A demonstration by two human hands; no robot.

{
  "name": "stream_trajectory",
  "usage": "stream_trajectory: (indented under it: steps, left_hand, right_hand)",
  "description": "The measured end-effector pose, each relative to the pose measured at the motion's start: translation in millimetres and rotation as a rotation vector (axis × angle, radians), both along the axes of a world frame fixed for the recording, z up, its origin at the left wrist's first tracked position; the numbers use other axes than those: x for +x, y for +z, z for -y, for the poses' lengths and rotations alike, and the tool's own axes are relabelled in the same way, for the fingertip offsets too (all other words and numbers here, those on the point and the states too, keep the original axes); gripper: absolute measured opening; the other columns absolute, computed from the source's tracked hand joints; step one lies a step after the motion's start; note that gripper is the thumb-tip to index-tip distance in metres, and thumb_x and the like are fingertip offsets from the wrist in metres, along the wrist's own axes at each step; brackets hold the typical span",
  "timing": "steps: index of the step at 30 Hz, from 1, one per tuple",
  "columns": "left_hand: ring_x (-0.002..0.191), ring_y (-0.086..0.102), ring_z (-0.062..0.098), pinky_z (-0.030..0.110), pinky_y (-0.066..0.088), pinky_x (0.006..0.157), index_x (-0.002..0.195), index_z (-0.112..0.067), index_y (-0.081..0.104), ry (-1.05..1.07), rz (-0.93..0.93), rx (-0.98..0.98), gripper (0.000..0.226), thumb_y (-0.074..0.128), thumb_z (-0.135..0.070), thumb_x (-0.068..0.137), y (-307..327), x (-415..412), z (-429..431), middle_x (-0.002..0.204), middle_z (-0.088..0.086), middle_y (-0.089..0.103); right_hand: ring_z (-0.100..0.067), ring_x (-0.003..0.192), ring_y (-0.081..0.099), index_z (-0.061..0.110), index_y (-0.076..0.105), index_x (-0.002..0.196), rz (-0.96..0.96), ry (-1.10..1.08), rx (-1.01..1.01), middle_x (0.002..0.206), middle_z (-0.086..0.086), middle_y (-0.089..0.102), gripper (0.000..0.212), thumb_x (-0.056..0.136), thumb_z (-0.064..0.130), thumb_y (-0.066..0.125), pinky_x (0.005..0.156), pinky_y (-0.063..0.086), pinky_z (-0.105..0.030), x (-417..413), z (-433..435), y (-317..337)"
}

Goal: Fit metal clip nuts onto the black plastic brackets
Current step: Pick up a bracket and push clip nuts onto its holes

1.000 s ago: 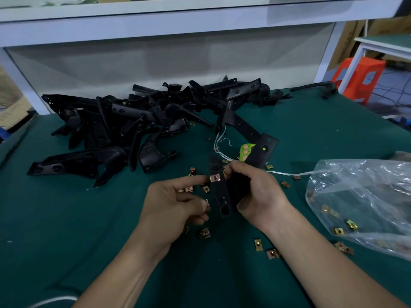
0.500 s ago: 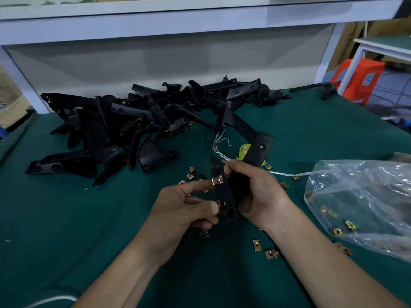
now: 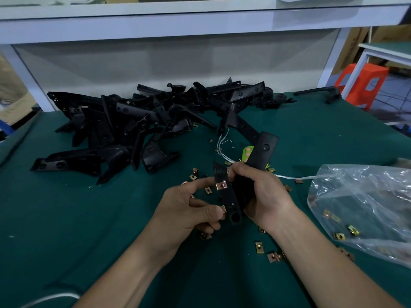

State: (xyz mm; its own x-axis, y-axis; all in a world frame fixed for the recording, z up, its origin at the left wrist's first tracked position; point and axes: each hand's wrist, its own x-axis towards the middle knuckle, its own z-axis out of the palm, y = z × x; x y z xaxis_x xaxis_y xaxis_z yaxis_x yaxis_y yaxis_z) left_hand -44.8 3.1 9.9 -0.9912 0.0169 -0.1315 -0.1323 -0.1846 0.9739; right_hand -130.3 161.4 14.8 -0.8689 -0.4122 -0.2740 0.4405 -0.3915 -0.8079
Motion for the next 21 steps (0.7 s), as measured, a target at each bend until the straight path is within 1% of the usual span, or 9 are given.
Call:
stream_trajectory:
  steps: [3, 4, 10, 12, 16, 21]
  left_hand:
    - [0.056, 0.065, 0.020, 0.023, 0.052, 0.051, 0.125, -0.022, 0.071, -0.004, -0.004, -0.033, 0.060, 0.085, -0.009, 0.067, -2.3, -1.5, 0.8, 0.072, 0.020, 0.071]
    - [0.056, 0.065, 0.020, 0.023, 0.052, 0.051, 0.126, -0.021, 0.070, -0.011, -0.006, -0.036, 0.061, 0.085, -0.009, 0.068, -2.5, -1.8, 1.0, 0.072, 0.020, 0.071]
    - [0.058, 0.066, 0.020, 0.023, 0.052, 0.053, 0.116, -0.036, 0.074, -0.028, -0.006, -0.008, 0.054, 0.085, -0.012, 0.069, -0.5, -1.9, 2.0, 0.079, 0.022, 0.073]
    - [0.058, 0.066, 0.020, 0.023, 0.051, 0.053, 0.117, -0.033, 0.074, -0.025, -0.008, -0.005, 0.053, 0.085, -0.011, 0.069, -0.6, -2.2, 1.5, 0.079, 0.023, 0.073]
    - [0.059, 0.066, 0.020, 0.023, 0.051, 0.053, 0.128, -0.025, 0.067, -0.036, -0.026, -0.048, 0.062, 0.084, -0.011, 0.069, -0.9, -0.8, 0.7, 0.074, 0.020, 0.071]
    - [0.056, 0.066, 0.019, 0.023, 0.051, 0.050, 0.123, -0.028, 0.069, -0.017, -0.036, -0.065, 0.059, 0.083, -0.005, 0.071, -1.2, -0.6, -1.1, 0.067, 0.017, 0.069]
  right_hand:
    - [-0.024, 0.073, 0.060, 0.010, 0.063, 0.075, -0.006, 0.040, 0.009, 0.077, -0.008, 0.059, 0.018, 0.091, 0.018, 0.066, 0.058, 0.054, -0.029, 1.1, 1.6, -1.8]
    - [-0.024, 0.073, 0.060, 0.010, 0.063, 0.076, -0.004, 0.041, 0.006, 0.077, -0.008, 0.059, 0.017, 0.091, 0.018, 0.067, 0.058, 0.054, -0.029, 1.5, 2.1, -2.3]
    - [-0.019, 0.059, 0.058, 0.014, 0.058, 0.073, 0.002, 0.041, 0.006, 0.076, -0.006, 0.057, 0.021, 0.092, 0.022, 0.061, 0.051, 0.049, -0.027, -1.3, -2.0, 0.6]
    - [-0.019, 0.059, 0.058, 0.014, 0.058, 0.073, 0.005, 0.038, 0.013, 0.076, -0.005, 0.058, 0.021, 0.092, 0.022, 0.061, 0.051, 0.050, -0.028, -1.5, -3.3, 0.7]
    - [-0.017, 0.060, 0.060, 0.013, 0.065, 0.073, 0.013, 0.008, -0.022, 0.072, -0.004, 0.060, 0.020, 0.093, 0.015, 0.062, 0.053, 0.053, -0.027, 1.4, 0.8, -0.2]
    - [-0.016, 0.059, 0.061, 0.011, 0.065, 0.073, -0.002, -0.026, -0.033, 0.070, -0.004, 0.060, 0.020, 0.093, 0.011, 0.064, 0.053, 0.053, -0.028, 2.8, 3.6, 0.4]
